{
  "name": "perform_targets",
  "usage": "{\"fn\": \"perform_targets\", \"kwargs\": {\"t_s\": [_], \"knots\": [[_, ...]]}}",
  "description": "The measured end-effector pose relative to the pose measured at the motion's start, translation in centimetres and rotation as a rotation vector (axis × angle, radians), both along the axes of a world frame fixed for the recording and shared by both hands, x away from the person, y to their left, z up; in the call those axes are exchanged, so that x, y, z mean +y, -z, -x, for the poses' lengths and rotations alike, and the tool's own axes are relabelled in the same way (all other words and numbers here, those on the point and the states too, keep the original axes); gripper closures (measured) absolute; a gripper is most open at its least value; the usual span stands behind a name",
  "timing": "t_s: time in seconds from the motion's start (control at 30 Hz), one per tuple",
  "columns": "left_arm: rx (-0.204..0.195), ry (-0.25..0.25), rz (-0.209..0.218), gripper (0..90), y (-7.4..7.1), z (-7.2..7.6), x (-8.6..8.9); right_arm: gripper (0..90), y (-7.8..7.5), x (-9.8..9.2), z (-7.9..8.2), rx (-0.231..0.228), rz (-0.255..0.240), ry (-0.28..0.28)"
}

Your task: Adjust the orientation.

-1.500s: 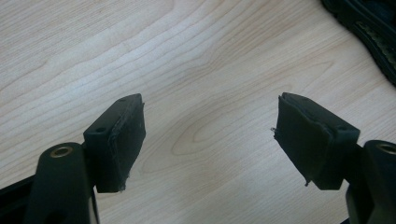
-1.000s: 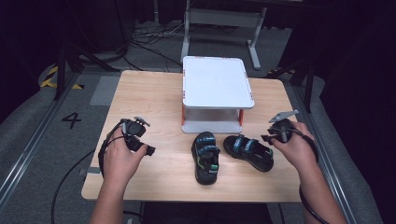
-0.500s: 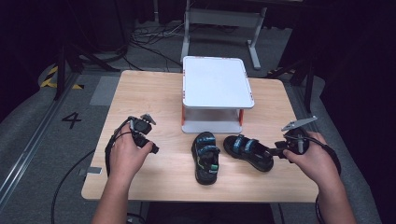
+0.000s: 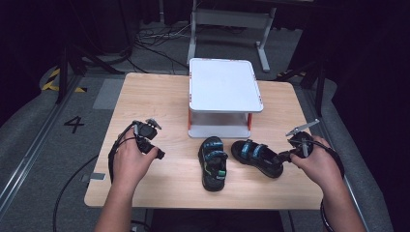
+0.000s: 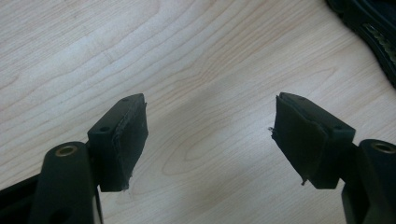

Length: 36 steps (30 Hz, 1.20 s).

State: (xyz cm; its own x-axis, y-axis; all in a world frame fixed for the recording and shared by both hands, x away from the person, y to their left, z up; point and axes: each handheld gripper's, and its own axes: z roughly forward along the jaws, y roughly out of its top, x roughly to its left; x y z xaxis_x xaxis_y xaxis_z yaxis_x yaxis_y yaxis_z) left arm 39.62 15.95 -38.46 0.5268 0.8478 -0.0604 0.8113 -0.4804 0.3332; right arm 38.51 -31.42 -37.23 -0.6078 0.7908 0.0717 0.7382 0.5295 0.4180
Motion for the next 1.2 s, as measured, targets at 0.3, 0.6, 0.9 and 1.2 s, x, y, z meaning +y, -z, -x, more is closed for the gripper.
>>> {"fn": "perform_targets", "kwargs": {"t_s": [0.3, 0.6, 0.9, 1.2], "knots": [[-0.009, -0.002, -0.002, 27.0, -0.1, 0.3, 0.4, 85.3, -1.3, 3.0, 1.5, 0.008, -0.108, -0.132], [-0.003, 0.000, 0.007, 27.0, -0.1, 0.3, 0.2, 84.8, 0.7, 6.2, 2.1, 0.088, -0.115, -0.258], [0.003, -0.019, 0.011, 26.6, 0.0, 0.9, 0.8, 56.3, -0.8, 5.0, 1.8, -0.055, -0.133, -0.257], [0.018, -0.052, 0.007, 25.9, 0.4, 2.5, 2.1, 52.1, 1.4, 6.7, -0.7, -0.204, 0.130, -0.379]]}}
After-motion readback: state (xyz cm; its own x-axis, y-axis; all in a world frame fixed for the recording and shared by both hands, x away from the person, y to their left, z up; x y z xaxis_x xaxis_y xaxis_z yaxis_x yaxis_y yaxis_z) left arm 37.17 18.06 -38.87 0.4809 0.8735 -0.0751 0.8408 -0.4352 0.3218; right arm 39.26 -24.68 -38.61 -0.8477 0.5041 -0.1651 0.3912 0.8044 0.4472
